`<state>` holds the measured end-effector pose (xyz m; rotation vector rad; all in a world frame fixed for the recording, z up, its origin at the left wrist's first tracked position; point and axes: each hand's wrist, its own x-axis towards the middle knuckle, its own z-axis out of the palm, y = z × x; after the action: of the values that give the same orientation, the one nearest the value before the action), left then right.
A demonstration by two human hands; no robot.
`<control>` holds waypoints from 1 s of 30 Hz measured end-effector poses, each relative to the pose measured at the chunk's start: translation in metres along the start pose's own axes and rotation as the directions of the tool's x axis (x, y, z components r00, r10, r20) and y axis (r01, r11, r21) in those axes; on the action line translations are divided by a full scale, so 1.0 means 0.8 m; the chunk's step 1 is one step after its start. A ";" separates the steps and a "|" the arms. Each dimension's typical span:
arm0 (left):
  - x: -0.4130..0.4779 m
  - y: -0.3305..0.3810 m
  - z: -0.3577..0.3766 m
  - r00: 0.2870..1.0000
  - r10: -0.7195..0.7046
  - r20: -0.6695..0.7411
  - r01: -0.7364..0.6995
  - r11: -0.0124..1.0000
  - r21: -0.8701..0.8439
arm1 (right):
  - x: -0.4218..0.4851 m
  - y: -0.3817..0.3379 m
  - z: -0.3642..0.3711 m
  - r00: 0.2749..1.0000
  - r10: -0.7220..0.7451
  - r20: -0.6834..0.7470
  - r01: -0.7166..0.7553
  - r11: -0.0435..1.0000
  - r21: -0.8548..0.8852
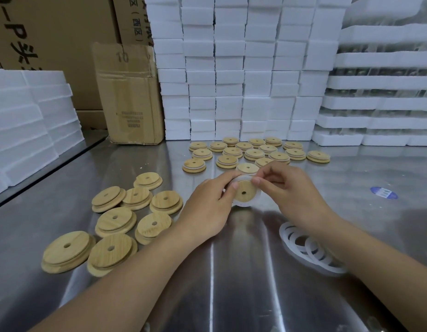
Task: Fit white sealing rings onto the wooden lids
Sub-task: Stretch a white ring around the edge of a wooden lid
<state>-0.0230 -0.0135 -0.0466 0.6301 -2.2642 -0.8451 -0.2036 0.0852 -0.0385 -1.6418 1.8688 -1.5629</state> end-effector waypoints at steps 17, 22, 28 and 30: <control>0.008 -0.008 0.002 0.995 -0.095 -0.015 0.091 0.984 -0.156 | -0.001 0.000 -0.014 0.990 0.086 0.110 -0.061 0.976 -0.210; 0.007 -0.003 0.001 0.992 -0.124 -0.025 0.113 0.956 -0.271 | 0.000 -0.005 -0.011 0.994 0.093 0.051 -0.090 0.994 -0.059; 0.009 -0.001 0.002 0.993 -0.115 0.004 0.110 0.936 -0.333 | -0.003 -0.017 -0.010 0.999 -0.041 0.001 0.041 0.999 -0.016; 0.007 -0.001 0.002 0.996 -0.089 0.010 0.086 0.923 -0.374 | -0.008 -0.020 -0.004 0.997 -0.062 0.055 0.063 0.998 -0.025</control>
<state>-0.0280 -0.0171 -0.0460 0.5555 -2.0009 -1.2775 -0.1941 0.0950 -0.0273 -1.7520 1.8354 -1.5079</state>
